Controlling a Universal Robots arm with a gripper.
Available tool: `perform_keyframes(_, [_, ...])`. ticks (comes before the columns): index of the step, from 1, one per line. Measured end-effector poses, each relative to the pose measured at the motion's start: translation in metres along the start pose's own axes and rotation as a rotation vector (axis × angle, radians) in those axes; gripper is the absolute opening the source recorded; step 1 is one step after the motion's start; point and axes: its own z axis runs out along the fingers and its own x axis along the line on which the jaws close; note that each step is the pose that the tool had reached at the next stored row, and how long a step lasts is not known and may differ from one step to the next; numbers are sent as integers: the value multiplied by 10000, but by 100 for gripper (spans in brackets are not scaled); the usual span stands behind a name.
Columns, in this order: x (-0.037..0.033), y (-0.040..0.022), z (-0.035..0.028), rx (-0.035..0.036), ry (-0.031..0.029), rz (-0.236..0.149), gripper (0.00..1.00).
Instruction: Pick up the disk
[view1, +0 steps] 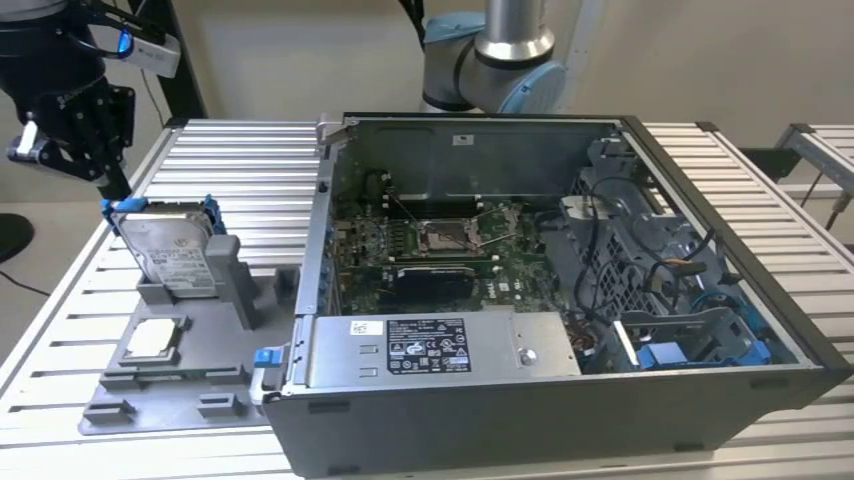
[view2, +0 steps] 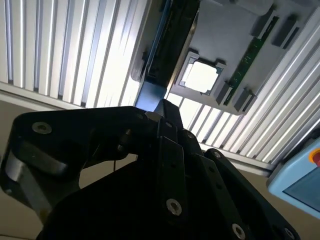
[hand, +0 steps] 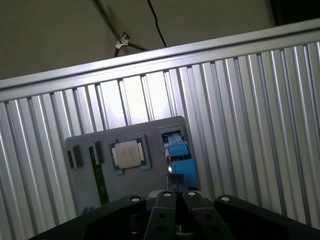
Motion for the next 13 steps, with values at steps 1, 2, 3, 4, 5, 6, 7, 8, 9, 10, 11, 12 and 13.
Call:
perform_keyframes(1, [0, 0, 0, 0, -1, -6, 100])
perform_keyframes(2, [0, 0, 0, 0, 0, -10, 100])
perform_keyframes(3, [0, 0, 0, -1, 0, -10, 100])
perform_keyframes(4, [0, 0, -1, -1, -1, -17, 100])
perform_keyframes(5, [0, 0, -2, -2, 0, -35, 100])
perform_keyframes(6, [0, -1, -2, 5, 0, -76, 100])
perform_keyframes(7, [0, -1, 0, 14, 1, -159, 100])
perform_keyframes(8, [1, -1, 4, 26, 1, -250, 100])
perform_keyframes(9, [0, -1, 8, 39, 1, -353, 100])
perform_keyframes(10, [0, -2, 14, 52, -1, -454, 100])
perform_keyframes(11, [-1, -3, 20, 57, 0, -541, 100])
perform_keyframes(12, [-1, -4, 30, 61, 1, -627, 100])
perform_keyframes(13, [-1, -5, 42, 64, 2, -718, 100])
